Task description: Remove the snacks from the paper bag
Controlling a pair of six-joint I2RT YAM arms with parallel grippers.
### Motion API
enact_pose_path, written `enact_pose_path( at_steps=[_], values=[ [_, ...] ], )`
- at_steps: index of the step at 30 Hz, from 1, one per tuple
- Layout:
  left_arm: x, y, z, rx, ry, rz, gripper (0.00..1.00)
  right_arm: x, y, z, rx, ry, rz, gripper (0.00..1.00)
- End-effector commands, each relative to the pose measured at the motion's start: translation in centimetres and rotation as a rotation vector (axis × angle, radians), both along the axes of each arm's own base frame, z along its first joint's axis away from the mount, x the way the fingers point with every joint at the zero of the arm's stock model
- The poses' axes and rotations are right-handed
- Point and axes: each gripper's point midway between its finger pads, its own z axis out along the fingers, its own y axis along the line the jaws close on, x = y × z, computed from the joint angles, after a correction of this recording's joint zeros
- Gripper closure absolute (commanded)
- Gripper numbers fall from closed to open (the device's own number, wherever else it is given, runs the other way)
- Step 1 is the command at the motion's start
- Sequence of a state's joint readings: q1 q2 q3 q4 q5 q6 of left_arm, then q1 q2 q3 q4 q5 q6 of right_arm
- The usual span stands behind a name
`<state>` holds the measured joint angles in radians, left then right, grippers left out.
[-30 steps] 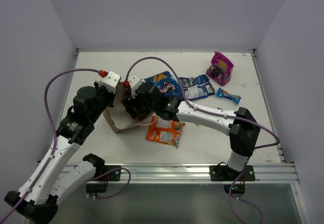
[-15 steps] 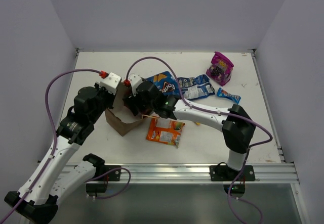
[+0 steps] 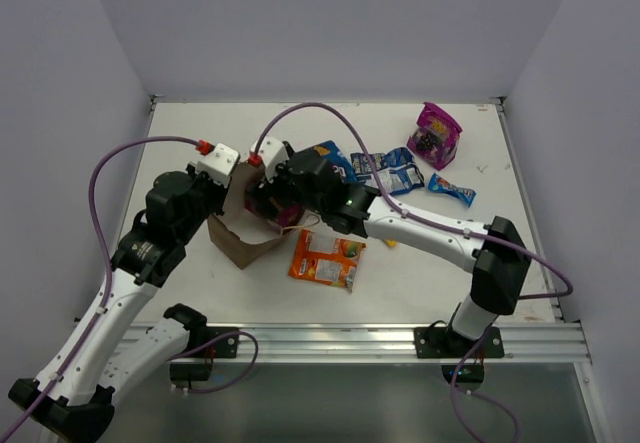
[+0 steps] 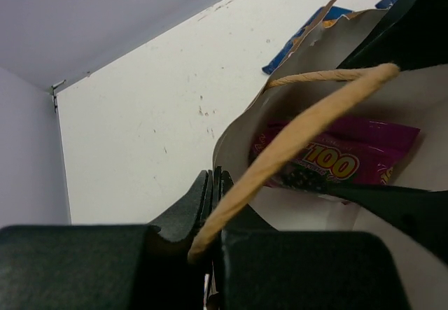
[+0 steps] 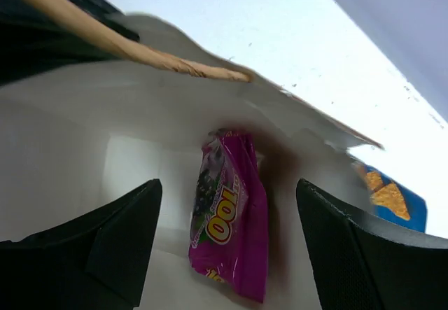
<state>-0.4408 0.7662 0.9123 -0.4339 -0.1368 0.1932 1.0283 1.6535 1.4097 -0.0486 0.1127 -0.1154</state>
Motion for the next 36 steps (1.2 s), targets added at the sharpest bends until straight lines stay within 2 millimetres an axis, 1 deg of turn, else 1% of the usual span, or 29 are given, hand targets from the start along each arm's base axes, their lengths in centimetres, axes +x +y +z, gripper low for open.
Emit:
enact_pose_path(
  at_steps=[1,3,4,7,10,11,12,14,15,16,18,20,21,23,24,25,27,28,30,31,32,34,35,36],
  values=[
    [0.1,-0.3,4.6,-0.071,-0.125,-0.008,1.0,0.9,1.1,-3.9,-0.097,0.02,0.019,0.2],
    [0.0,-0.2,4.6,-0.071,-0.127,-0.005,1.0,1.2,1.3,-5.1,-0.111,0.04,0.016,0.2],
    [0.0,-0.2,4.7,-0.074,-0.129,-0.008,1.0,1.3,1.4,-6.3,-0.129,0.057,0.013,0.2],
    [-0.1,-0.3,5.0,-0.079,-0.137,-0.011,1.0,1.9,1.0,-8.5,-0.146,0.1,-0.011,0.2],
    [-0.1,-0.4,5.2,-0.086,-0.142,-0.015,1.0,2.4,0.5,-9.6,-0.155,0.121,-0.019,0.2],
    [-0.1,-0.4,5.2,-0.088,-0.145,-0.018,1.0,2.4,0.5,-10.3,-0.169,0.128,-0.011,0.22],
    [-0.1,-0.5,5.3,-0.09,-0.146,-0.019,1.0,2.3,0.6,-10.5,-0.177,0.13,0.0,0.25],
    [-0.1,-0.6,5.4,-0.095,-0.15,-0.023,1.0,2.0,0.8,-10.9,-0.184,0.137,0.028,0.42],
    [-0.1,-0.6,5.4,-0.094,-0.151,-0.025,1.0,1.8,1.0,-10.9,-0.185,0.139,0.044,0.67],
    [-0.1,-0.6,5.5,-0.095,-0.152,-0.024,1.0,1.7,1.3,-10.6,-0.178,0.138,0.055,0.8],
    [-0.1,-0.6,5.4,-0.095,-0.15,-0.025,1.0,1.7,1.3,-10.4,-0.182,0.132,0.065,1.0],
    [0.0,-0.6,5.3,-0.093,-0.148,-0.022,1.0,1.8,1.6,-9.2,-0.172,0.112,0.071,1.0],
    [0.0,-0.5,5.4,-0.092,-0.15,-0.021,1.0,1.5,1.5,-8.3,-0.168,0.111,0.082,1.0],
    [0.0,-0.3,5.2,-0.088,-0.146,-0.01,1.0,0.9,1.9,-5.6,-0.129,0.088,0.117,1.0],
    [0.1,-0.3,5.2,-0.084,-0.146,-0.008,1.0,0.5,1.6,-3.0,-0.089,0.062,0.129,1.0],
    [0.1,-0.2,5.0,-0.083,-0.142,-0.001,1.0,-0.2,1.9,-0.8,-0.048,0.042,0.163,1.0],
    [0.2,-0.2,4.8,-0.079,-0.137,0.002,1.0,-1.0,1.6,2.7,0.012,0.009,0.192,1.0],
    [0.2,-0.1,4.8,-0.079,-0.137,0.005,1.0,-1.6,1.3,5.9,0.064,-0.028,0.206,1.0],
    [0.3,-0.2,4.8,-0.079,-0.134,0.005,1.0,-1.9,0.7,8.7,0.111,-0.065,0.205,1.0],
    [0.3,-0.2,4.8,-0.08,-0.134,0.007,1.0,-2.1,0.2,10.7,0.143,-0.097,0.198,1.0],
    [0.3,-0.2,4.8,-0.08,-0.134,0.007,1.0,-2.1,-0.1,11.9,0.168,-0.123,0.191,1.0],
    [0.3,-0.1,4.9,-0.081,-0.137,0.008,1.0,-2.5,-0.8,14.0,0.201,-0.165,0.19,1.0],
    [0.3,-0.1,4.9,-0.081,-0.137,0.008,1.0,-2.5,-1.0,14.5,0.203,-0.177,0.19,1.0],
    [0.2,-0.1,4.9,-0.082,-0.138,0.007,1.0,-2.6,-1.2,15.4,0.216,-0.19,0.188,1.0]
  ],
)
